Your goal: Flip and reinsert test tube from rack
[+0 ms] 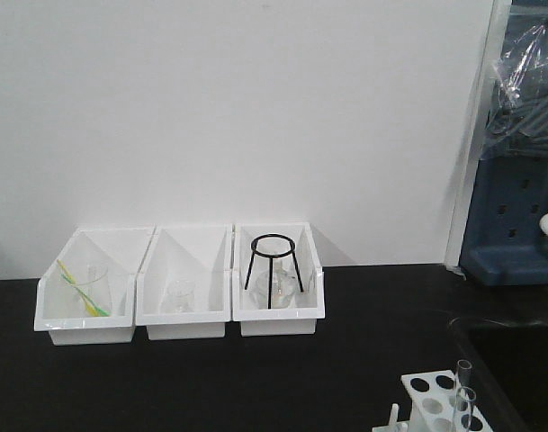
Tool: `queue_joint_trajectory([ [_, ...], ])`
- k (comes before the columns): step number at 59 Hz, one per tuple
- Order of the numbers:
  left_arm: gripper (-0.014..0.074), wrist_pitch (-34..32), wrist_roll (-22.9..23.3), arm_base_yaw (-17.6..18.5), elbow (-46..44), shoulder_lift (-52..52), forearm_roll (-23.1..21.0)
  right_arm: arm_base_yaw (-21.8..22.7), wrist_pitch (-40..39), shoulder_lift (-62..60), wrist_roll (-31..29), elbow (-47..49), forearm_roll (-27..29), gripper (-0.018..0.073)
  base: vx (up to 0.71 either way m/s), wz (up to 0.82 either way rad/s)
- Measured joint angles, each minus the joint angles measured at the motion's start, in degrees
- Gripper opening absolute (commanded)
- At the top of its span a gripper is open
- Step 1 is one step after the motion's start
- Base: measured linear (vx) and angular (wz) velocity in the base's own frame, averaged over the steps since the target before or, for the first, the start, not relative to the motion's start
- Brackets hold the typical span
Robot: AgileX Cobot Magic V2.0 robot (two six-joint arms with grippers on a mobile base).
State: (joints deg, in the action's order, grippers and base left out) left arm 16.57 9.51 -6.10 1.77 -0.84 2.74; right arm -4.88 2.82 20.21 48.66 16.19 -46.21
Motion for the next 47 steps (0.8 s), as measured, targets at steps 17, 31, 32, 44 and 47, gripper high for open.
queue_joint_trajectory([
  [17, -0.0006, 0.0, 0.0, 0.0, 0.0, 0.0, 0.0, 0.0, 0.6, -7.1, 0.6, -5.4, -0.2, -0.0008, 0.00, 0.00],
  [31, -0.0006, 0.0, 0.0, 0.0, 0.0, 0.0, 0.0, 0.0, 0.9, -7.3, 0.6, -6.3, -0.2, -0.0008, 0.00, 0.00],
  [32, -0.0006, 0.0, 0.0, 0.0, 0.0, 0.0, 0.0, 0.0, 0.9, -7.3, 0.6, -6.3, -0.2, -0.0008, 0.00, 0.00],
  [44, -0.0006, 0.0, 0.0, 0.0, 0.0, 0.0, 0.0, 0.0, 1.0, -7.5, -0.2, -6.3, 2.6, -0.0008, 0.00, 0.00],
  [47, -0.0006, 0.0, 0.0, 0.0, 0.0, 0.0, 0.0, 0.0, 0.9, -8.0, -2.3, -6.6, 7.8, -0.0008, 0.00, 0.00],
])
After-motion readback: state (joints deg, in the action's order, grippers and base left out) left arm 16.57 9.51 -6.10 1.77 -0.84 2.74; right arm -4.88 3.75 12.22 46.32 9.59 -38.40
